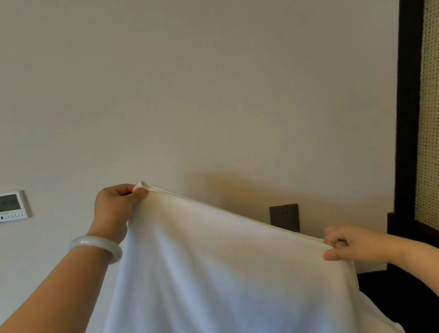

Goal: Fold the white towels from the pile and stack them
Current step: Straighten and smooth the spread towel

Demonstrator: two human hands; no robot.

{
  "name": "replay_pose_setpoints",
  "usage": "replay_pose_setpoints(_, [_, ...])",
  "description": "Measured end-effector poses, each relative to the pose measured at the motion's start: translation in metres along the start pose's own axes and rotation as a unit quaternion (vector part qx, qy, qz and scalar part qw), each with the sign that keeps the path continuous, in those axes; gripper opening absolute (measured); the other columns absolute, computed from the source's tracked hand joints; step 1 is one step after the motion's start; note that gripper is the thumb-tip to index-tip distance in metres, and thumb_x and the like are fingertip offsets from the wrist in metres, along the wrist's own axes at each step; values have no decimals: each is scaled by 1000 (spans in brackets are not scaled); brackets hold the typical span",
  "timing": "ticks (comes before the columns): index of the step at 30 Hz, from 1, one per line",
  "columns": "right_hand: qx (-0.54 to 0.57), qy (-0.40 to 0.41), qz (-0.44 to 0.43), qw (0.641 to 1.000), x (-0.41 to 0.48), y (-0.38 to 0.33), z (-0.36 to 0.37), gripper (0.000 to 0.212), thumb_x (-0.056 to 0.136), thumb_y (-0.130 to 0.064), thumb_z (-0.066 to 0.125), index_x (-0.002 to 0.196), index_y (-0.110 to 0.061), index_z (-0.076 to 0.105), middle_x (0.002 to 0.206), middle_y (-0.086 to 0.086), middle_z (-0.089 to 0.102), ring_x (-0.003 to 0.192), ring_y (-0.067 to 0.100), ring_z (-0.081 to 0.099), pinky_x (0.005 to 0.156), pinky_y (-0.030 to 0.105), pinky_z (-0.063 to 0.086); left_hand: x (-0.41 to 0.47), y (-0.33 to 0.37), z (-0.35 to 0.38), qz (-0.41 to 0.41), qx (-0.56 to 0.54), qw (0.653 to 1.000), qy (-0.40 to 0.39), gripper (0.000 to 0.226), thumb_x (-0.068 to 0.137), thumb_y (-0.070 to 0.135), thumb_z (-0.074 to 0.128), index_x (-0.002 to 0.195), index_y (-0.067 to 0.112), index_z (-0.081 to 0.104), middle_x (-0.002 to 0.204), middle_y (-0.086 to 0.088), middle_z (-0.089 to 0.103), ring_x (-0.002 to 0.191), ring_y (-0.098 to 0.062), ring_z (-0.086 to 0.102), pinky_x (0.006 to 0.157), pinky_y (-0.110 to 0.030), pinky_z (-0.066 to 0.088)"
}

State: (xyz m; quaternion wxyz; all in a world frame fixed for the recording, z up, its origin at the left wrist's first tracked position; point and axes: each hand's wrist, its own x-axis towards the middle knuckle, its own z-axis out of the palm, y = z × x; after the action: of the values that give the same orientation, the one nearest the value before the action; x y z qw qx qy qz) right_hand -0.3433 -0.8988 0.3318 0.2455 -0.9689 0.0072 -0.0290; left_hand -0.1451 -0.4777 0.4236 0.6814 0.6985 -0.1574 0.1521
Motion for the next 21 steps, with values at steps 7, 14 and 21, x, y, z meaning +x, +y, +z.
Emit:
replay_pose_setpoints(7, [120, 33, 13, 992, -28, -6, -36, 27, 82, -38, 69, 75, -13, 62, 84, 3, 60, 85, 12, 60, 83, 29, 45, -7, 6, -11, 6, -16, 1000, 0, 13, 87, 6, 69, 88, -7, 70, 84, -15, 66, 83, -25, 60, 81, -37, 50])
replay_pose_setpoints(14, [138, 183, 14, 973, -24, -28, -112, 28, 85, -22, 74, 74, -3, 56, 64, 6, 54, 58, 14, 51, 53, 25, 36, -5, 16, -24, 2, -19, 999, -42, 14, 86, 0, 69, 93, -12, 69, 100, -25, 69, 98, -30, 65, 99, -39, 48])
replay_pose_setpoints(21, [191, 232, 1, 954, -38, -35, -123, 23, 78, -12, 79, 78, 0, 59, 71, 9, 65, 67, 18, 61, 64, 31, 43, -20, 9, -31, -49, -103, 991, -63, 5, 83, -2, 70, 79, 0, 73, 82, -9, 74, 86, -21, 69, 82, -25, 51])
